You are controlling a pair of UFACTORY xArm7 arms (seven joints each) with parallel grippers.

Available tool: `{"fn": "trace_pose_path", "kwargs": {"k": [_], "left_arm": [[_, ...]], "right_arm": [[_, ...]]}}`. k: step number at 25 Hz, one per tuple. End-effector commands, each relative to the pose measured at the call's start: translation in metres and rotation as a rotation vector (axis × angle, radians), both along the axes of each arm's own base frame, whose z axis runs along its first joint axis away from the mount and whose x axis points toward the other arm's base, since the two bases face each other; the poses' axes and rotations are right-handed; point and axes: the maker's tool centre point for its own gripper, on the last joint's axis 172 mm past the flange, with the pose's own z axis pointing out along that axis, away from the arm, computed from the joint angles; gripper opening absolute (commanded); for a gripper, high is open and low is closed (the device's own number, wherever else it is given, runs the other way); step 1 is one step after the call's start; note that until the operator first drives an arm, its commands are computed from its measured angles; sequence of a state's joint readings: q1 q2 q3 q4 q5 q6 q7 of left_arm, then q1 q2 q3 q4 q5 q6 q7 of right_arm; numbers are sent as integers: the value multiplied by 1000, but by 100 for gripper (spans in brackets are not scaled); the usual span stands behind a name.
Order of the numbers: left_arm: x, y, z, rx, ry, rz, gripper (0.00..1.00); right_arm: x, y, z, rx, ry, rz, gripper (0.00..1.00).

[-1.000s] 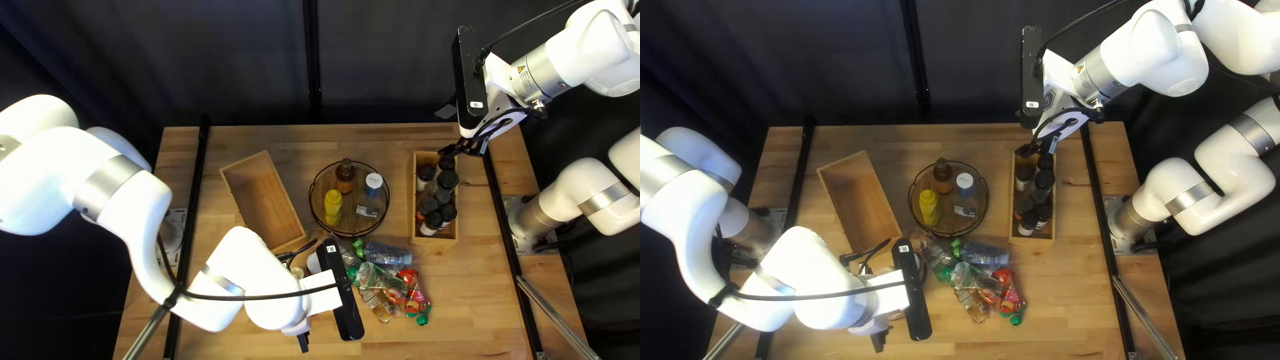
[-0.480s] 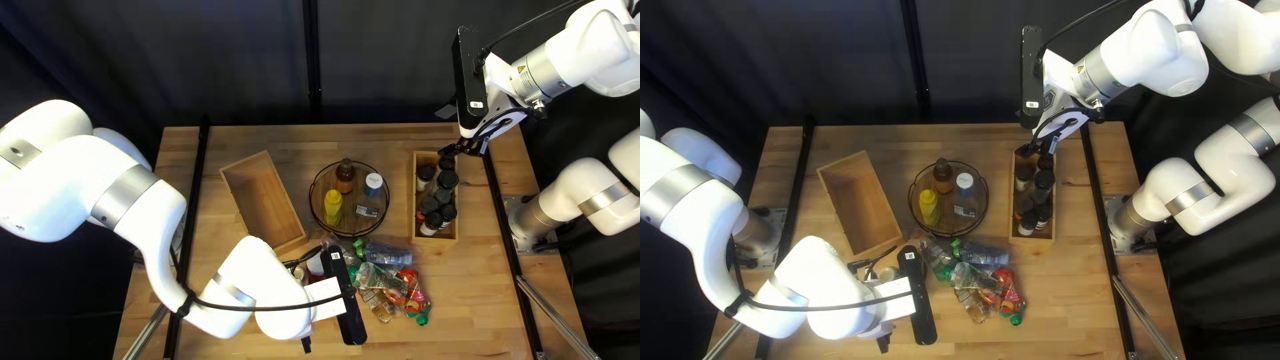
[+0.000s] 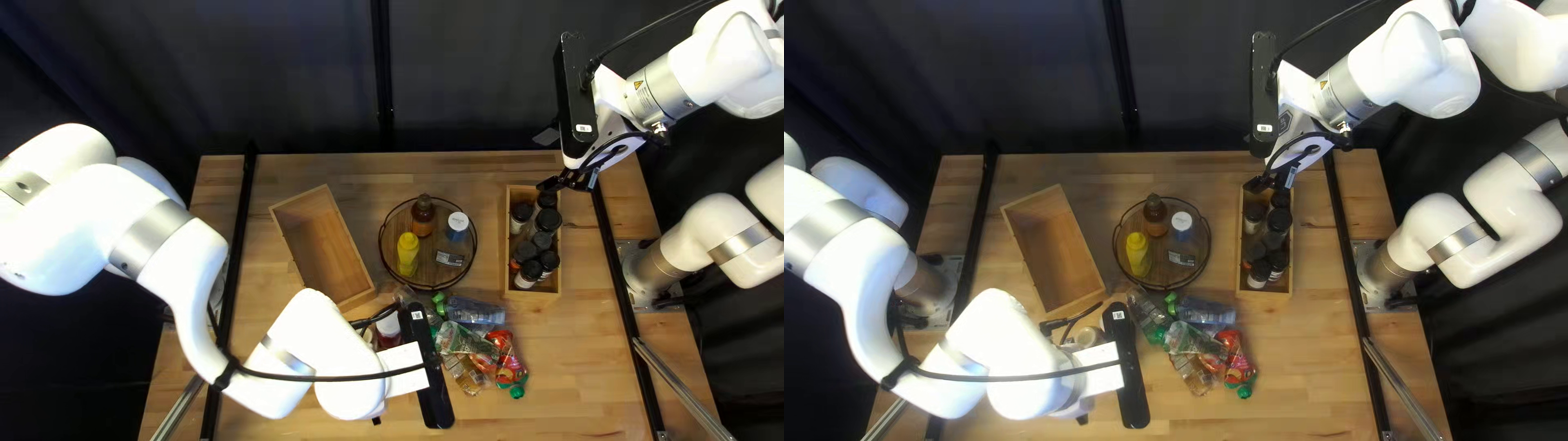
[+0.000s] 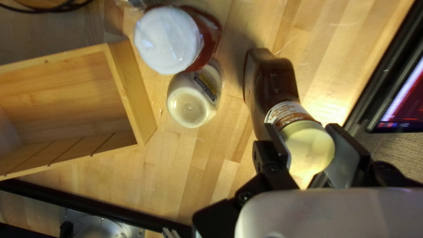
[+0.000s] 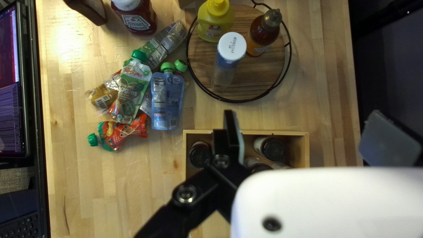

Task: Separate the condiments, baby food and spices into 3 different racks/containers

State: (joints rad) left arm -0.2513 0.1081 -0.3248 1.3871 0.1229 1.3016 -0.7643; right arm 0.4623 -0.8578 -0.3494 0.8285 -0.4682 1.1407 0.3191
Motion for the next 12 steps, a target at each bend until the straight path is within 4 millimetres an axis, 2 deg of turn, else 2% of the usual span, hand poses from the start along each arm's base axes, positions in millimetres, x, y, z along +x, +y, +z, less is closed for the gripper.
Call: {"fn": "trace_pose_path", "kwargs": {"k": [1,3,7,9,12], "left_arm": [[26,11,37,-51,-7,-57,0],[42,24,51,-81,-15,-96,0],[66,50,65,-135,-25,-164,0],[82,73,70,-157,-30,-197,0],[91,101,70,-161,-33,-214,0]], "right_arm": [[0,0,0,0,0,0,100],[0,0,0,0,0,0,100],[0,0,0,0,0,0,100],[0,0,0,0,0,0,100],[0,0,0,0,0,0,100]]}}
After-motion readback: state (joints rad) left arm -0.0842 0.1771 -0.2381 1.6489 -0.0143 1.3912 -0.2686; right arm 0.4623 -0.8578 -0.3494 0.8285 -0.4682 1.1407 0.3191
